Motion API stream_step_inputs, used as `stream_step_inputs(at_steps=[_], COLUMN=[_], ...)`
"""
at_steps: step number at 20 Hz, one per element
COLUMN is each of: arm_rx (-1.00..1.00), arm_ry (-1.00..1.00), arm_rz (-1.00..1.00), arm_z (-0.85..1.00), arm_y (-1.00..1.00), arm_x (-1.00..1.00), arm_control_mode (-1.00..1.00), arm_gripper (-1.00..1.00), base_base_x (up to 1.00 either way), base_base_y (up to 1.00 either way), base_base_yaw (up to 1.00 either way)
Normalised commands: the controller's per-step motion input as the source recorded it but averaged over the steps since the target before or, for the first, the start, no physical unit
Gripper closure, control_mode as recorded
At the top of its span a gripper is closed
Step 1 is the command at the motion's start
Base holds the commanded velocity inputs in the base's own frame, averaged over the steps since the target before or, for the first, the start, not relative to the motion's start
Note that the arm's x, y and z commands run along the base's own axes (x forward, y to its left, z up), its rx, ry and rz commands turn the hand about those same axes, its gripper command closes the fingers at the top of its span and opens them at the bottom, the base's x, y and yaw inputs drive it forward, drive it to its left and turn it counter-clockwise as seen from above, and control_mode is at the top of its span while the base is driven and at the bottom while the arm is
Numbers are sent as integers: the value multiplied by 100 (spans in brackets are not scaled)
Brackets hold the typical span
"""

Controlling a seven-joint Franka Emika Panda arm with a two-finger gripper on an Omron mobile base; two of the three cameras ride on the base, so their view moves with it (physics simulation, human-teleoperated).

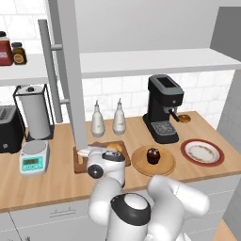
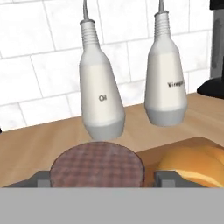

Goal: From the different types of pastries on the counter, select a croissant and place it on the cutting board. Then retrieve a jar of jam from the cabinet and place it alongside the croissant on the cutting board.

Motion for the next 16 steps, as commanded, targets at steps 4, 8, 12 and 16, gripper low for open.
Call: stream_step_inputs(at_steps=[4,8,12,16], arm_rx=[0,0,0,0], arm_ry=[0,0,1,0], arm_rz=[0,0,0,0], arm_z=[0,9,13,0], arm_y=[76,70,67,61], arm_x=[-46,-30,-46,-89], arm_control_mode=[-100,-100,-100,-100], arm_gripper=[-100,-100,-100,-100], base_base_x=[0,0,0,0], base_base_y=[0,0,0,0], base_base_yaw=[0,0,0,0])
